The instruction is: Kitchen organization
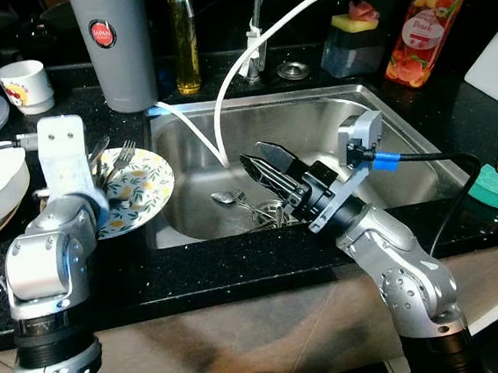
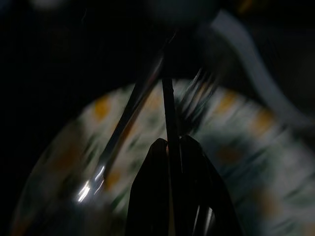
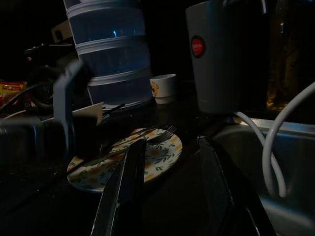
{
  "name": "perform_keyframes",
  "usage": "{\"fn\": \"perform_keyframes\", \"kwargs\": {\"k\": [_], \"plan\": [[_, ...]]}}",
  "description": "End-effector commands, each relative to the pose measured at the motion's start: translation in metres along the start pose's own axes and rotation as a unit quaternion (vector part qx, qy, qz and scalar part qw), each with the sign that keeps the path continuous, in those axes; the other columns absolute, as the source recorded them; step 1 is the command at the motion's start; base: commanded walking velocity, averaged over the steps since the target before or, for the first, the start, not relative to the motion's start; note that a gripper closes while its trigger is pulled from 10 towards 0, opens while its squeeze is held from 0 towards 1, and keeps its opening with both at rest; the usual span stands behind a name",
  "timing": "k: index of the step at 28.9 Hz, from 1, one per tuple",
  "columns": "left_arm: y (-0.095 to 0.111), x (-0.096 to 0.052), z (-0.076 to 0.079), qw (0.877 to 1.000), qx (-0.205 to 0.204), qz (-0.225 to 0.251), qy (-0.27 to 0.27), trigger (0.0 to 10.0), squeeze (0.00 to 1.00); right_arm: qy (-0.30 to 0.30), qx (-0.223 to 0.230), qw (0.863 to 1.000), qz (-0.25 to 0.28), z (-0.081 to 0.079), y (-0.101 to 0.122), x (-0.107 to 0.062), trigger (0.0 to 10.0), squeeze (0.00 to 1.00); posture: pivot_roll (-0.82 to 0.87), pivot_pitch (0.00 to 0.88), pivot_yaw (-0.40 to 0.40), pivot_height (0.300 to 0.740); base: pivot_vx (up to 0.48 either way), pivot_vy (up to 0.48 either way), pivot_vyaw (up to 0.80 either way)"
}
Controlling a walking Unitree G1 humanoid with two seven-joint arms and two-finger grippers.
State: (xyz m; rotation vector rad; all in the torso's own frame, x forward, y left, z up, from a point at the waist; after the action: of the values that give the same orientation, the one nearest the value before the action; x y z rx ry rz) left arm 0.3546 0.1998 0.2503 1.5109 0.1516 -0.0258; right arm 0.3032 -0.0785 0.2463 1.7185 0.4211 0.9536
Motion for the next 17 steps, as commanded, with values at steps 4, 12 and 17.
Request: {"fn": "perform_keyframes", "kwargs": {"k": [4, 12, 17], "plan": [[0.022, -0.003, 0.035, 0.994, -0.044, 0.050, -0.087, 10.0, 0.00, 0.001, -0.008, 1.000, 0.008, 0.001, 0.004, 0.003, 10.0, 0.00, 0.13, 0.033, -0.051, 0.740, 0.000, 0.000, 0.00], [0.013, 0.014, 0.115, 0.975, -0.042, 0.054, -0.211, 10.0, 0.00, -0.001, -0.011, 1.000, 0.011, 0.005, 0.006, 0.005, 10.0, 0.00, 0.13, 0.020, -0.068, 0.740, 0.000, 0.000, 0.00], [-0.001, 0.029, 0.126, 0.979, 0.010, 0.070, -0.190, 10.0, 1.00, 0.006, -0.013, 1.000, 0.010, 0.002, 0.007, 0.006, 10.0, 0.00, 0.11, 0.020, -0.069, 0.740, 0.000, 0.000, 0.00]]}}
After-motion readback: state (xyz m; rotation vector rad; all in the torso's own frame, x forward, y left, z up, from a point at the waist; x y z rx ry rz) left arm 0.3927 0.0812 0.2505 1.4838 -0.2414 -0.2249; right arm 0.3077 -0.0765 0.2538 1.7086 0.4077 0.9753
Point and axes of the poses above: a point about 5 cm out from each wrist's last joint towards the gripper, its own x axis pointing out of the wrist towards the gripper, its own y axis along the axis of the wrist's last joint, z = x × y, the point moved 3 cm from there along x, pointing out of the wrist towards the gripper
